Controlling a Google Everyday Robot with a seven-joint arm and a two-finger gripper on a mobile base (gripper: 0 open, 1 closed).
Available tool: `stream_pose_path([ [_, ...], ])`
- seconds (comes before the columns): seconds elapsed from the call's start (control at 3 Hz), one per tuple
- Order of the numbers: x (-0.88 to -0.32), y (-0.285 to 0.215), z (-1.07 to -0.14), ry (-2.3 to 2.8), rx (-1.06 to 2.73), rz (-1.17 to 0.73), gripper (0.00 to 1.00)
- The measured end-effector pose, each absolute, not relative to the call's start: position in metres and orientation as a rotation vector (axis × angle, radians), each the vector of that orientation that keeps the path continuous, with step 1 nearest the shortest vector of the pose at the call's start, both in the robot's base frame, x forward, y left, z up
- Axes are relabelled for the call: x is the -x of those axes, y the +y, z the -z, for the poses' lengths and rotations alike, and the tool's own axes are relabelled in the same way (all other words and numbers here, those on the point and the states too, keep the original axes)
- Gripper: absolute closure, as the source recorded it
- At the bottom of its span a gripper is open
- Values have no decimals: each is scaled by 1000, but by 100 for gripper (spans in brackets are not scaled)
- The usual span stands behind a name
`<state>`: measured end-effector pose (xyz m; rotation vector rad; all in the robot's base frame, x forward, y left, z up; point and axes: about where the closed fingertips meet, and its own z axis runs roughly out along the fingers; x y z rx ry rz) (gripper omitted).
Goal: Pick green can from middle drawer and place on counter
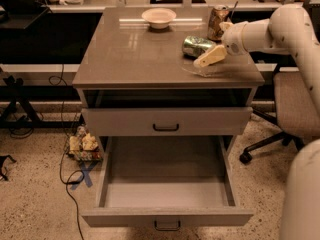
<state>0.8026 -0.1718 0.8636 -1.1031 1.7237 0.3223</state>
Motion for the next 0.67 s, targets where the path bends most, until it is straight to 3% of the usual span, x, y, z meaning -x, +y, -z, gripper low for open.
stream_pose_path([
  [0.67,-745,-212,-925,1576,965,-200,0],
])
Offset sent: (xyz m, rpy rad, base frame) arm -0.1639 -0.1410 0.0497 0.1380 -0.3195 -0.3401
